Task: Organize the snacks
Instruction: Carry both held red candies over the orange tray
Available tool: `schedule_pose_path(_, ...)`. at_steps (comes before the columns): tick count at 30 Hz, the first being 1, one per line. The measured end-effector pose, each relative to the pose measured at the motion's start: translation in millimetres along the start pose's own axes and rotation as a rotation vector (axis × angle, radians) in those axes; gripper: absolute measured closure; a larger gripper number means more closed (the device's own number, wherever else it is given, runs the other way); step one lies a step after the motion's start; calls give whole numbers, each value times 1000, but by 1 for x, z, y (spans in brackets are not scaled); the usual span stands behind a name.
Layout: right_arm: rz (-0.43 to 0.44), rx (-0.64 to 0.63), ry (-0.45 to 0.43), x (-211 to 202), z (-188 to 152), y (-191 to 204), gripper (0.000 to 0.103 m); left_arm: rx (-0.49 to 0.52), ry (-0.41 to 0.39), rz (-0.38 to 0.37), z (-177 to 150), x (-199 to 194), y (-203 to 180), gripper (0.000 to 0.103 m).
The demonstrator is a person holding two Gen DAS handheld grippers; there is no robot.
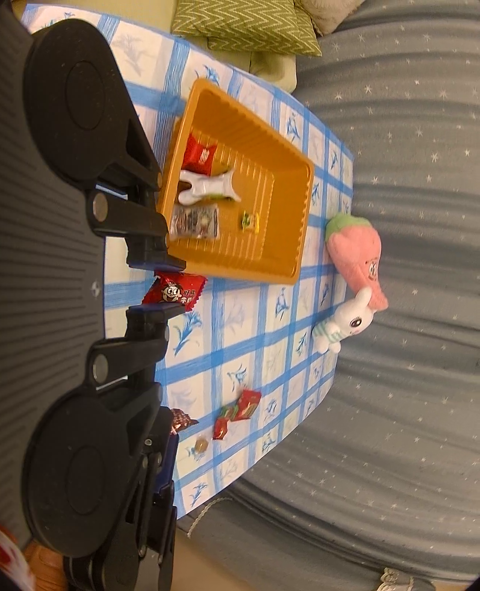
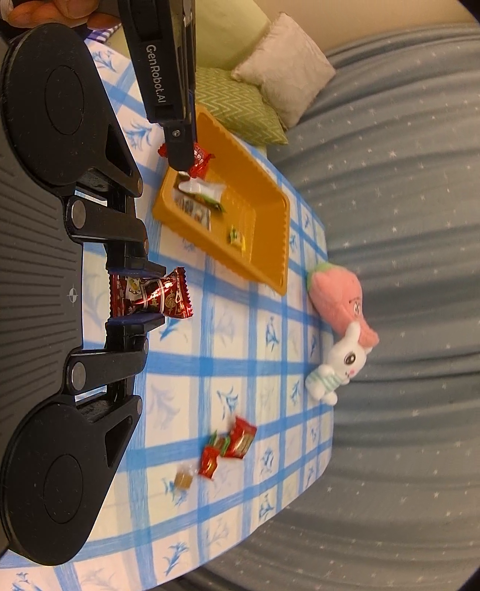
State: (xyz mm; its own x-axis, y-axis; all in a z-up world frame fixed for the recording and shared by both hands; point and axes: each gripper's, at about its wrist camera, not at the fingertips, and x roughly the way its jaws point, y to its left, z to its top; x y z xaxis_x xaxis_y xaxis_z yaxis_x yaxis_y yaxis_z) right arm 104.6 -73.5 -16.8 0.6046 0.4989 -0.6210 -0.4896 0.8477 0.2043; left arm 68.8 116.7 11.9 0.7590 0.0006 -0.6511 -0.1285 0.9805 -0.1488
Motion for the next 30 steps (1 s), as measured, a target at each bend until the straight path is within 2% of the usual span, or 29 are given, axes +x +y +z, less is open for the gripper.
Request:
schedule_pose_path(16, 68, -46, 2, 27, 23, 39, 83, -17, -17, 51, 22, -2, 47, 88)
schedule_pose_path(30, 116, -64, 10, 70, 56, 67, 83, -20, 4, 71, 43, 31, 87, 88)
